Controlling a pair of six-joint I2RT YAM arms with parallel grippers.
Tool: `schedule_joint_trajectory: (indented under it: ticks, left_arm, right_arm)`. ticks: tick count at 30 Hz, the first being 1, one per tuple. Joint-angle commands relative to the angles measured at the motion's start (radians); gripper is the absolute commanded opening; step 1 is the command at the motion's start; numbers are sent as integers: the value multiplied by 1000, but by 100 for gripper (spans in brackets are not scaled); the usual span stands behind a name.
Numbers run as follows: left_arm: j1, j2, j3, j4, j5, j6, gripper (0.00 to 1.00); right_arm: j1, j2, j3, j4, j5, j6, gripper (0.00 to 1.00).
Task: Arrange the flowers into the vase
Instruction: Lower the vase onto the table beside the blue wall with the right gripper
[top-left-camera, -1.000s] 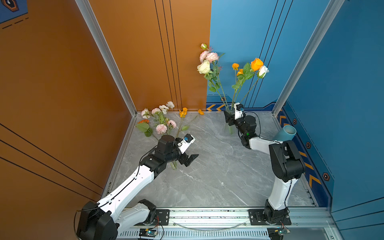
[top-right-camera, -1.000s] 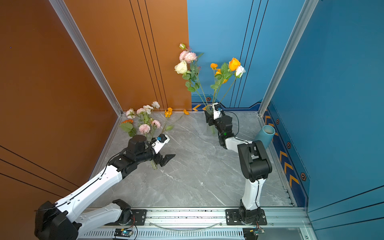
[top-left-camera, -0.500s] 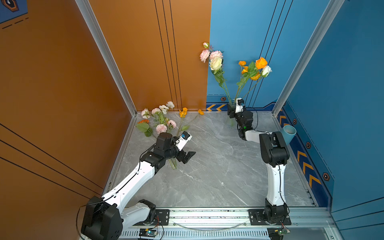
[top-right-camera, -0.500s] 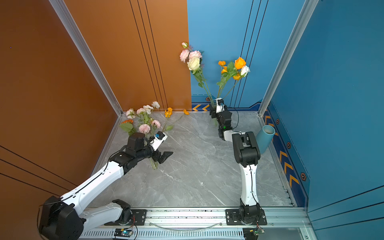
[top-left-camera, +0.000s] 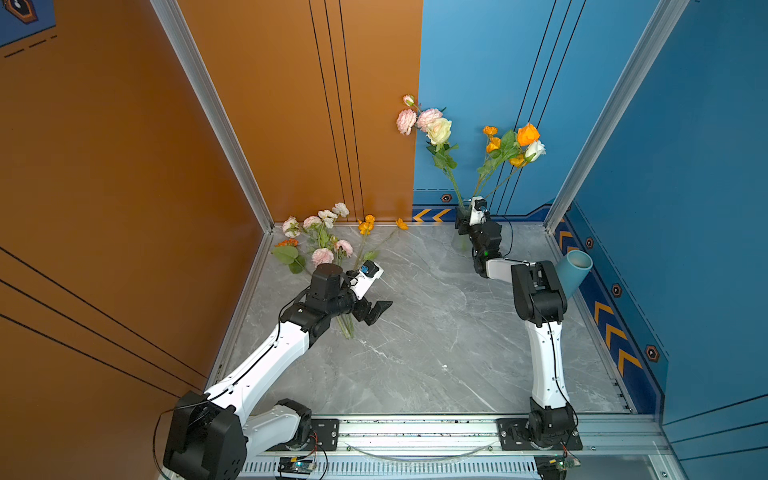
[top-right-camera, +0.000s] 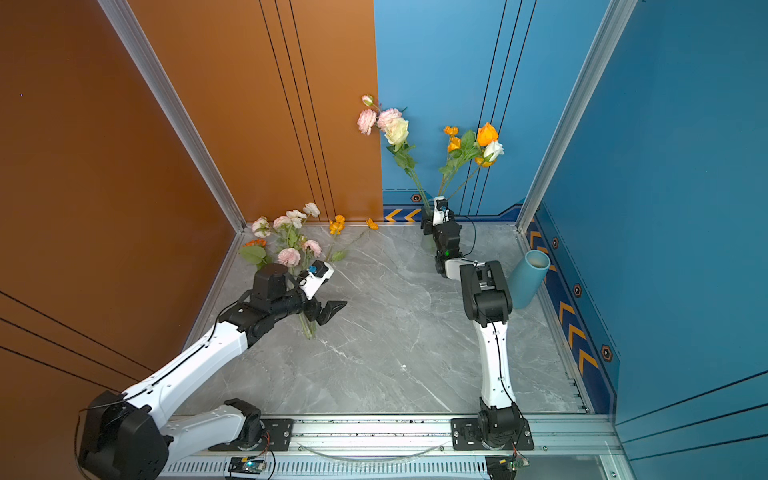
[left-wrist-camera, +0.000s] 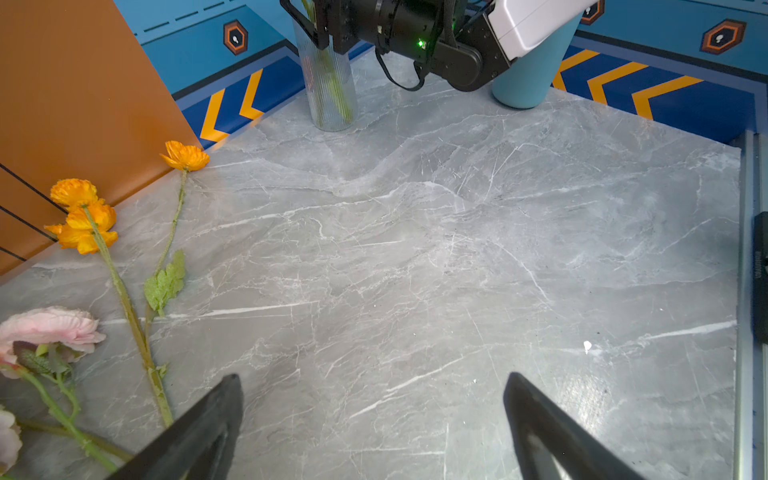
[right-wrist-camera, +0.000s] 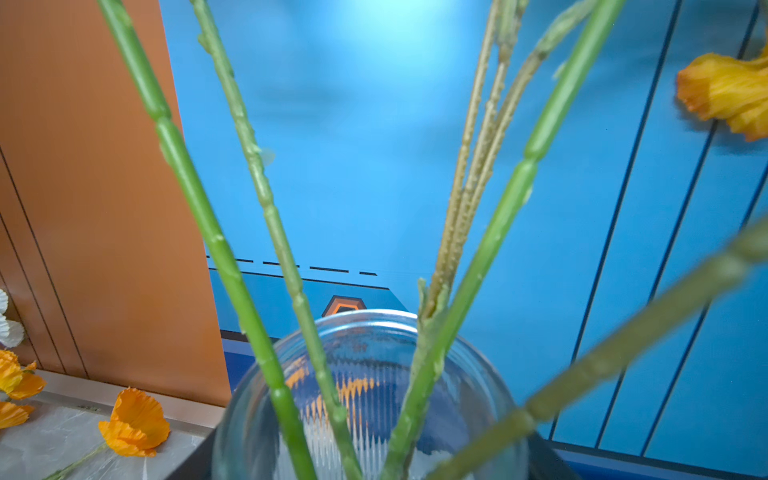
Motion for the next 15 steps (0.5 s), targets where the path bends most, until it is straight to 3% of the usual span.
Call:
schedule_joint_trajectory:
  ticks: [1,7,15]
  left_arm:
    - [10,-32,-43,86,36,-10,98]
    - [11,-109,-218,372,107,67,98]
    - [12,-124,-231,396,88,81,98]
  right_arm:
    - [-7,-12,53,149,36,27,36]
    - [-12,-6,26,166,49,53,37]
    - [-12,-3,-11,175,55,69,41]
